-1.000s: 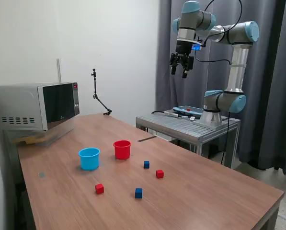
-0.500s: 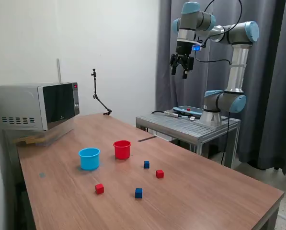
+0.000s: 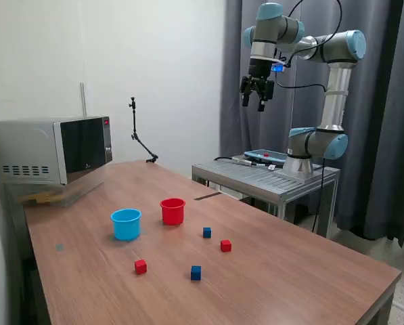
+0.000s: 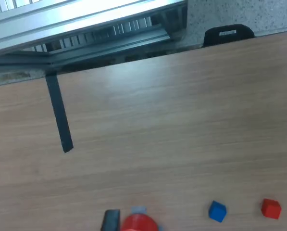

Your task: Place red objects in the red bin, and blue objects in the blue bin.

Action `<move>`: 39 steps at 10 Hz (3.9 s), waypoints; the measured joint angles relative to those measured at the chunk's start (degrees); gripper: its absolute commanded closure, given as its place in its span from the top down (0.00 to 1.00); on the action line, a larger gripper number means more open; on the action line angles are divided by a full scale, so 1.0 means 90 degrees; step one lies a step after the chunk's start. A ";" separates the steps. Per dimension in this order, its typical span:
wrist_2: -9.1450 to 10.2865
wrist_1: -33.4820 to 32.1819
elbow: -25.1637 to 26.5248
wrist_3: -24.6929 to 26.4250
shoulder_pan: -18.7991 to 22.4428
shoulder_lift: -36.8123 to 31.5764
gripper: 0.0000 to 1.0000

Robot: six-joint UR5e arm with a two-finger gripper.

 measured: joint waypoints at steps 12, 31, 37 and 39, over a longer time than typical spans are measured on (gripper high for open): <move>0.0034 0.0015 -0.0099 0.0010 -0.0002 0.0119 1.00; 0.0829 -0.1773 -0.1108 0.2926 0.0392 0.3311 1.00; 0.1017 -0.2050 -0.0838 0.2949 0.0615 0.3712 1.00; 0.1023 -0.2221 -0.0731 0.2930 0.0622 0.3824 1.00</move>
